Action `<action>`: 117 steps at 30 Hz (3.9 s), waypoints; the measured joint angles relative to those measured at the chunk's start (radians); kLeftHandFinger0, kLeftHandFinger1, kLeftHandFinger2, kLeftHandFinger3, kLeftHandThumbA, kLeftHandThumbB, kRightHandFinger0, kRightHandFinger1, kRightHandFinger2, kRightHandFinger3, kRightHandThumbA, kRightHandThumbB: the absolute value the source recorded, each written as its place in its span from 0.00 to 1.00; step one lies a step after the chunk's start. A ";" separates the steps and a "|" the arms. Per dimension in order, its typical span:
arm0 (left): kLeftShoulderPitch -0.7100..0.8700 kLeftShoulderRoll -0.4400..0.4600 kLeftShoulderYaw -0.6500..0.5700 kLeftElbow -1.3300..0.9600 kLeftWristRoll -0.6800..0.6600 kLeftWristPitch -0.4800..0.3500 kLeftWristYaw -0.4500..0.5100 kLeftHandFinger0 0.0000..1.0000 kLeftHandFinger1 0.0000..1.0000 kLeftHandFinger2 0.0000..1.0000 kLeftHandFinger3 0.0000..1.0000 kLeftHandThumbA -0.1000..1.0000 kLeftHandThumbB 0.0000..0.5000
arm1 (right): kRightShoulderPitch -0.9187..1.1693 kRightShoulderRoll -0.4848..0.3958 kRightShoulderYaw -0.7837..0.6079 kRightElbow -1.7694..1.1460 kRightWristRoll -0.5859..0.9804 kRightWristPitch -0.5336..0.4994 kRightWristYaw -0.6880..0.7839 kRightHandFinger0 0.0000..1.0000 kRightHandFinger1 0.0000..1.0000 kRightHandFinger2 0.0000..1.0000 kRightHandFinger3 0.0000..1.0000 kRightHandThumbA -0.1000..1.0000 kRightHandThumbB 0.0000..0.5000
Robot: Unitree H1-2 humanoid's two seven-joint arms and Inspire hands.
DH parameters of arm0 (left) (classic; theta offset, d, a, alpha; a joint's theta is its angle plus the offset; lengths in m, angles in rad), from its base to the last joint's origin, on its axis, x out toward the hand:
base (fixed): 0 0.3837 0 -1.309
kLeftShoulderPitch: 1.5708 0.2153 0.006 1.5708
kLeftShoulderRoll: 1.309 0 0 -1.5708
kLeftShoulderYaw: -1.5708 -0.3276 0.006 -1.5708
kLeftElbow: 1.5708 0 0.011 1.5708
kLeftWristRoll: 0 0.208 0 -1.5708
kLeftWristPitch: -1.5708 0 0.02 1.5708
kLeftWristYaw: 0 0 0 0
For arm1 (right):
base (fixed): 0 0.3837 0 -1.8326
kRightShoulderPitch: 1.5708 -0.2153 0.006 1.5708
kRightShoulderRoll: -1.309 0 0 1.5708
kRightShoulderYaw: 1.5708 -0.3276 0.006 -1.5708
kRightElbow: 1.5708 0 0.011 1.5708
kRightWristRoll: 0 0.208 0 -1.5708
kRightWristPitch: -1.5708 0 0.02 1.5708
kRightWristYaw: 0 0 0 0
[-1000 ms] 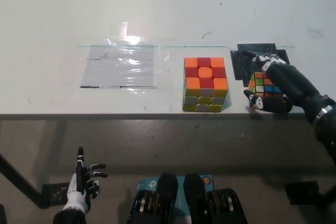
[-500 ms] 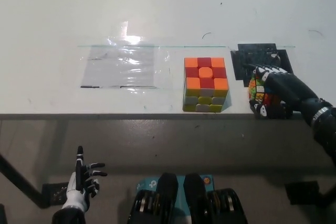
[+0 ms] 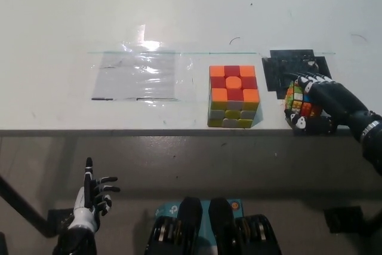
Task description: The robot uses its right hand to pick up the small cube kept on the middle on the desk and place it on the bigger cube kept next to it
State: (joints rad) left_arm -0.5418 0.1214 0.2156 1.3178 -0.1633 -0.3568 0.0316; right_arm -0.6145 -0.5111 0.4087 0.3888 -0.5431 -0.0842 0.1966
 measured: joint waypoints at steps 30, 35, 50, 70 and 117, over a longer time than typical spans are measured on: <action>-0.034 0.016 -0.039 0.011 0.016 -0.045 0.002 0.08 0.22 0.32 0.16 1.00 1.00 | -0.133 0.029 0.172 0.365 -0.320 -0.146 -0.529 0.00 0.10 0.53 0.20 0.00 0.00; -0.034 0.016 -0.042 0.011 0.019 -0.048 0.002 0.21 0.26 0.35 0.18 1.00 1.00 | -0.156 0.041 0.189 0.463 -0.343 -0.174 -0.652 0.00 0.19 0.63 0.09 0.00 0.07; -0.046 0.017 -0.066 0.011 0.036 -0.069 0.002 0.26 0.24 0.32 0.19 1.00 1.00 | -0.180 0.076 0.228 0.608 -0.381 -0.264 -0.923 0.00 0.34 0.74 0.63 0.00 0.68; -0.042 0.017 -0.050 0.037 0.035 -0.075 0.002 0.27 0.22 0.28 0.15 1.00 1.00 | -0.214 0.077 0.148 0.360 -0.369 -0.284 -0.807 0.00 0.36 0.73 0.58 0.00 0.42; -0.039 0.018 -0.037 0.043 0.034 -0.075 0.002 0.24 0.18 0.21 0.08 1.00 1.00 | -0.180 0.184 0.061 0.137 -0.365 -0.301 -0.590 0.00 0.22 0.65 0.55 0.00 0.67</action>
State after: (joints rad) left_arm -0.5812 0.1393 0.1788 1.3612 -0.1295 -0.4316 0.0341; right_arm -0.7948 -0.3270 0.4695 0.5262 -0.9081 -0.3855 -0.3936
